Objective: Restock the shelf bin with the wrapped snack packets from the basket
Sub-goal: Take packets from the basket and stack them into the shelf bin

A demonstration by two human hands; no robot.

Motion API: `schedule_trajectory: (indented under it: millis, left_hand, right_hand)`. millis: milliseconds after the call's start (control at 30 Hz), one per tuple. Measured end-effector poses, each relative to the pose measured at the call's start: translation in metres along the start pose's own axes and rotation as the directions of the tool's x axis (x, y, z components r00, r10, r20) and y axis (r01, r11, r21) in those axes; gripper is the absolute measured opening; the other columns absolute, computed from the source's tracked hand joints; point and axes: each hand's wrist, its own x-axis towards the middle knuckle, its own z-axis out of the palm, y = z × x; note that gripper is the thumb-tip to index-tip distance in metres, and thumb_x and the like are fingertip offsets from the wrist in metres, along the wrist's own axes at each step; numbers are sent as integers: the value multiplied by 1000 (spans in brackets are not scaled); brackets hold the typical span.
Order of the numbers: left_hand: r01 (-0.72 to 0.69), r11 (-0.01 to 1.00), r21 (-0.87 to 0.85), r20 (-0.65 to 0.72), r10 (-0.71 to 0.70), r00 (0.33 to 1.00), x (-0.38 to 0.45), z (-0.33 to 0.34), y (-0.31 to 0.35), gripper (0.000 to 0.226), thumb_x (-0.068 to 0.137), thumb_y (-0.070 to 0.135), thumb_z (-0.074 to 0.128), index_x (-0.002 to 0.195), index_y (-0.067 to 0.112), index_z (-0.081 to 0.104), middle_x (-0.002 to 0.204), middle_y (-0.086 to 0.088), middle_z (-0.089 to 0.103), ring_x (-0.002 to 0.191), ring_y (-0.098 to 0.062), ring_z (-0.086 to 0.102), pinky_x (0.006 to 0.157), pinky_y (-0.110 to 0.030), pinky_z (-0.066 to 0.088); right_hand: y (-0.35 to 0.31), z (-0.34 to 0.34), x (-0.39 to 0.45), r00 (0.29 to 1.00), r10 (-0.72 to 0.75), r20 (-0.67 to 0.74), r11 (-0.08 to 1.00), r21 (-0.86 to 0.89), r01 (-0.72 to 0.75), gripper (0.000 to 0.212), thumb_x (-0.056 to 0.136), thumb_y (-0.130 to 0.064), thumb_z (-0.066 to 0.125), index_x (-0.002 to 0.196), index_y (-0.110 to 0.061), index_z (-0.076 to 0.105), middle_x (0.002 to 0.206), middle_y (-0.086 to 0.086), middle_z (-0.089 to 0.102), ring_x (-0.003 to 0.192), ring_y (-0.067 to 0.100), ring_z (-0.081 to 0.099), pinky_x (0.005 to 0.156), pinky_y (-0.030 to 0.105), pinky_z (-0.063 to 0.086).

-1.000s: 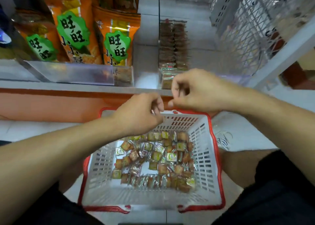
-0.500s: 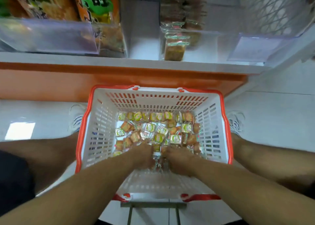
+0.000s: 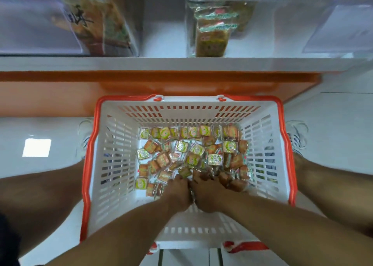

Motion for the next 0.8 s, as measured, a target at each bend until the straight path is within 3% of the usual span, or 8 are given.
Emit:
schedule_trajectory:
  millis: [100,200,267,400,467,567,700,800]
  left_hand:
    - [14,985,-170,-38,-20,999,-2,-6,-8,27,87,21,60,111,20,72,114,-8,70,101,-28,68,83,-34,56]
    - [52,908,-415,-3,-58,998,-2,-13,-20,21,82,17,70,103,20,75,100,-6,75,88,-23,70,69,-27,53]
    - [66,767,-638,27,-64,998,-2,-23,-26,22,80,6,75,102,10,75,95,-11,74,79,-23,68,68,-30,53]
    - [109,526,-844,98,-48,994,-11,-63,-27,14,87,-1,60,90,9,68,75,-9,68,64,-19,63,65,-33,54]
    - [105,507,-856,104,-29,994,-18,-87,-23,20,83,-3,56,75,15,58,64,-5,59,54,-17,57,59,-29,50]
    - [88,546,-833,144,61,988,-35,-129,-14,18,85,-2,52,81,15,56,61,0,63,51,-10,62,51,-23,51]
    - [53,563,-825,228,246,942,-77,-194,2,19,91,2,47,98,7,64,84,-10,77,70,-18,73,59,-27,59]
    - [-51,599,-799,138,265,954,-122,-239,16,20,88,1,49,99,6,66,85,-11,76,71,-20,73,66,-34,62]
  right_hand:
    - [-3,8,2,979,12,-202,1000,7,-11,54,94,-13,51,146,-18,39,149,14,39,117,38,59,102,55,38]
    - [0,2,4,959,47,-279,970,241,23,38,90,-28,54,128,-26,50,136,7,50,109,35,63,83,42,47]
    - [4,-15,3,957,98,-273,872,487,50,29,85,-39,61,112,-30,57,128,5,56,109,31,62,79,36,48]
    - [14,-54,0,938,182,-296,661,742,106,22,83,-8,72,104,-12,67,98,2,67,84,16,62,62,10,46]
    - [16,-79,-11,951,168,-259,664,743,85,29,82,-11,75,108,-13,63,94,-2,65,76,11,60,55,10,43]
    - [16,-119,-43,963,123,-239,779,624,55,45,74,-12,83,110,-21,57,100,0,65,83,16,62,63,26,51]
    - [5,-173,-112,921,60,-384,876,462,136,70,63,-30,93,118,-27,50,108,-4,62,92,14,59,74,30,50]
    - [-2,-206,-170,872,-9,-490,912,353,207,79,65,-23,89,131,-29,45,112,-5,64,95,15,62,82,34,53]
